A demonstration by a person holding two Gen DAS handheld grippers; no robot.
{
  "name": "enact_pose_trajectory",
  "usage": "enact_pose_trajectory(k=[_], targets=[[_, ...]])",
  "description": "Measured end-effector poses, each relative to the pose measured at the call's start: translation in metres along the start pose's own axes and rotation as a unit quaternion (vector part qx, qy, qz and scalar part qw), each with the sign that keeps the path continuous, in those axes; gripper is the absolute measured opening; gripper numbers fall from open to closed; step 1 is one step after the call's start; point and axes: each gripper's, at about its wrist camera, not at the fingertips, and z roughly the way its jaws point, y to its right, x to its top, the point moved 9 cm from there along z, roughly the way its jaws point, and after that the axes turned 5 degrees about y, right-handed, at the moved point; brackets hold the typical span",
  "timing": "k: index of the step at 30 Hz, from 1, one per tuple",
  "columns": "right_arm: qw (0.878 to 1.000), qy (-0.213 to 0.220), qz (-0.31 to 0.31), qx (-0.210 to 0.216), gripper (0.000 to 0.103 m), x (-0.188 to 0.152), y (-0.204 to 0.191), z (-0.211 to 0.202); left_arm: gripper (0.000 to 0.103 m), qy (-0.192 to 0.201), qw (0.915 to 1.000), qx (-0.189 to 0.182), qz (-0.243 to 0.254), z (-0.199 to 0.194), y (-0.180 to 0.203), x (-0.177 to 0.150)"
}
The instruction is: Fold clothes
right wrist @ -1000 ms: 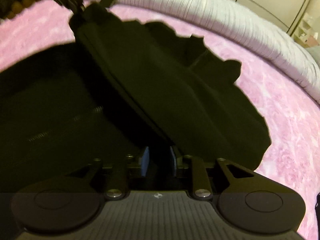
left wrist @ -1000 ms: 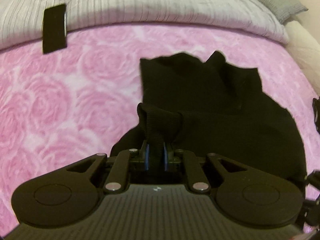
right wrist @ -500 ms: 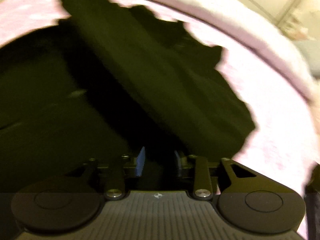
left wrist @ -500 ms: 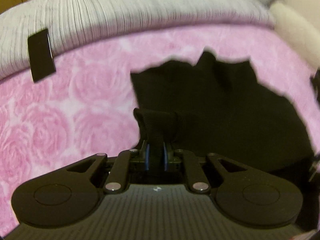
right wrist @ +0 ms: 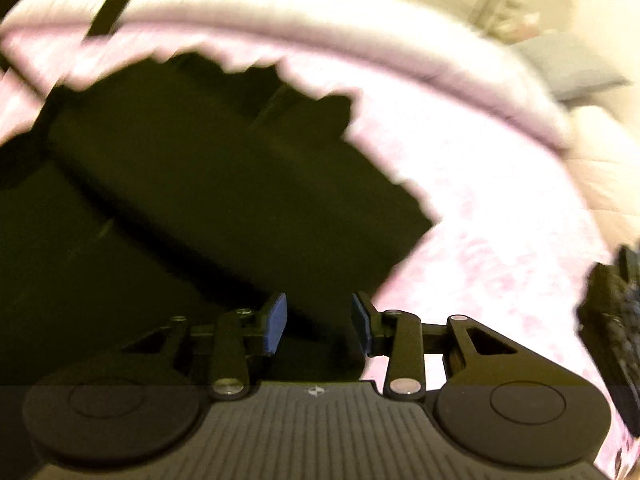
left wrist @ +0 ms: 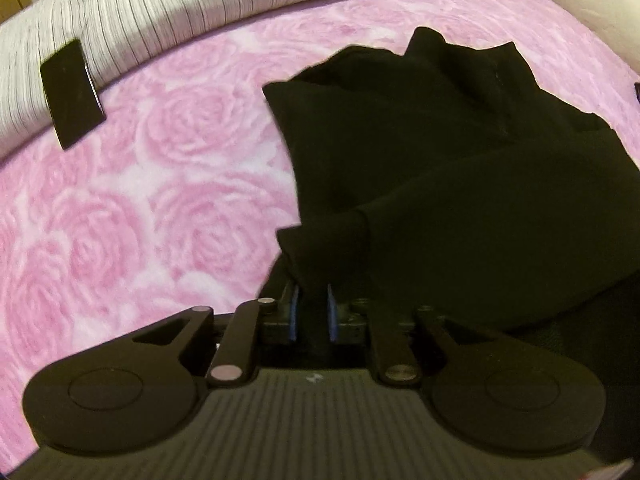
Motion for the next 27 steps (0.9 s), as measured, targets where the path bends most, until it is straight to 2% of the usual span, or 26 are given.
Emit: enact_pose_trajectory(k=[1,4,6,8,9,10,14,16,17,18,19,23,24,26,27], targets=[[1.0,0.001,0.022,-0.006,0.051,0.003,0.012,0.007,0.009,0.003,1.0,0.004,-0.001,0.0,-0.003,0.002],[0.996,0.004,0.087,-0.024,0.052,0.014,0.046,0.03,0.009,0.014,0.9997,0.001,-0.02,0.0,-0.01,0.008],[0.99,0.008,0.14,-0.005,0.052,0.017,0.065,0.053,0.01,0.019,0.9991,-0.01,-0.037,0.0,-0.012,0.011],[0.98,0.009,0.197,0.014,0.052,0.018,0.083,0.078,0.027,0.02,0.9979,-0.03,-0.054,0.002,-0.012,0.014],[0.973,0.006,0.228,0.022,0.052,0.017,0.092,0.09,0.044,0.018,0.9974,-0.041,-0.056,0.004,-0.009,0.014],[0.967,0.003,0.253,0.032,0.053,0.015,0.099,0.1,0.049,0.014,0.9971,-0.052,-0.054,0.008,-0.006,0.013],[0.94,-0.024,0.33,0.082,0.053,0.007,0.114,0.144,0.042,-0.01,0.9973,-0.069,-0.022,0.025,0.01,0.006],[0.93,-0.047,0.353,0.091,0.05,0.002,0.117,0.159,0.024,-0.007,0.9978,-0.065,-0.011,0.027,0.014,0.009],[0.928,-0.053,0.358,0.087,0.04,0.001,0.119,0.165,0.021,0.004,0.9983,-0.059,-0.002,0.026,0.016,0.013],[0.929,-0.054,0.356,0.081,0.009,0.005,0.123,0.165,0.017,0.02,0.9986,-0.048,0.009,0.024,0.017,0.018],[0.935,-0.048,0.344,0.067,0.002,0.012,0.128,0.162,0.017,0.028,0.9986,-0.042,0.015,0.023,0.019,0.021],[0.95,-0.012,0.309,0.032,0.002,0.031,0.14,0.157,0.02,0.01,0.9992,-0.035,0.015,0.03,0.019,0.016],[0.954,-0.021,0.298,0.024,0.003,0.028,0.138,0.158,0.022,0.002,0.9994,-0.034,0.011,0.031,0.018,0.013],[0.961,-0.045,0.272,0.007,0.016,0.019,0.133,0.16,0.027,0.003,0.9997,-0.022,0.005,0.023,0.012,0.01],[0.964,-0.041,0.261,-0.012,0.031,0.017,0.133,0.153,0.03,0.006,0.9999,-0.016,0.002,0.017,0.009,0.009]])
